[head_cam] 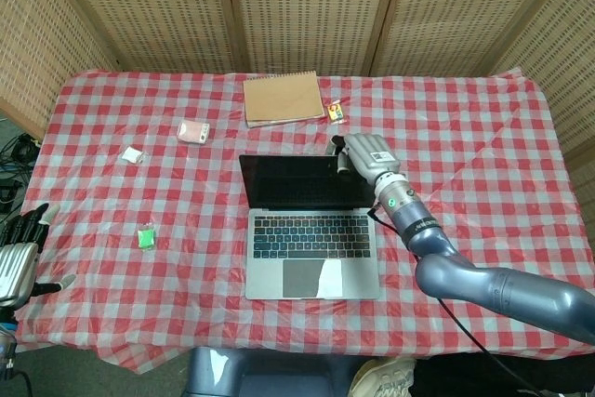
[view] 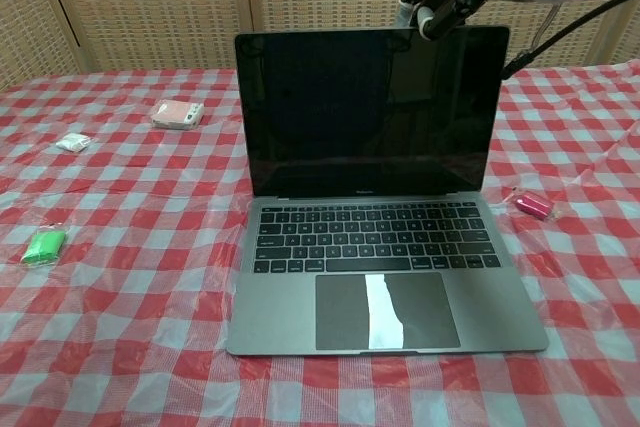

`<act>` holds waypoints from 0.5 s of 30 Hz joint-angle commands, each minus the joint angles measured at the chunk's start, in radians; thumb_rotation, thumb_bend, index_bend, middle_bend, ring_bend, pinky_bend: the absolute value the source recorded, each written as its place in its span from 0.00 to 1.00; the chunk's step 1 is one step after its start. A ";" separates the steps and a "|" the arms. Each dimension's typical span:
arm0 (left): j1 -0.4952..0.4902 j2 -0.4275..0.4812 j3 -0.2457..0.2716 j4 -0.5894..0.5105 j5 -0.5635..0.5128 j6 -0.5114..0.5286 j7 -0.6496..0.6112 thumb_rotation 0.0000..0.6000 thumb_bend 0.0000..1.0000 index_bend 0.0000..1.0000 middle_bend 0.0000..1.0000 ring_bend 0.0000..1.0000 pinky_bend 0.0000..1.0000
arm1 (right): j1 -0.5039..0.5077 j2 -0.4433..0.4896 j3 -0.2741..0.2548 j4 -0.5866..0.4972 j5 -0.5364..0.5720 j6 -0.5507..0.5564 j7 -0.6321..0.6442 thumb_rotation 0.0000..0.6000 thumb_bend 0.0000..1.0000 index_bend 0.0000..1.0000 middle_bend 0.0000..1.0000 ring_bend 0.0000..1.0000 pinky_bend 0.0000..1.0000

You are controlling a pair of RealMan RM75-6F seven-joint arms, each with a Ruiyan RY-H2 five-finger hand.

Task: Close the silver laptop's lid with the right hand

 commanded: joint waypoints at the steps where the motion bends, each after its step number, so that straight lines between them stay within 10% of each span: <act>1: 0.001 0.001 0.001 -0.002 0.003 0.002 -0.001 1.00 0.00 0.00 0.00 0.00 0.00 | -0.005 0.048 -0.003 -0.056 0.013 -0.030 0.018 1.00 1.00 0.43 0.52 0.51 0.45; 15: 0.001 0.000 0.010 -0.008 0.017 0.010 0.010 1.00 0.00 0.00 0.00 0.00 0.00 | -0.039 0.228 -0.032 -0.296 -0.075 -0.197 0.097 1.00 1.00 0.43 0.52 0.51 0.45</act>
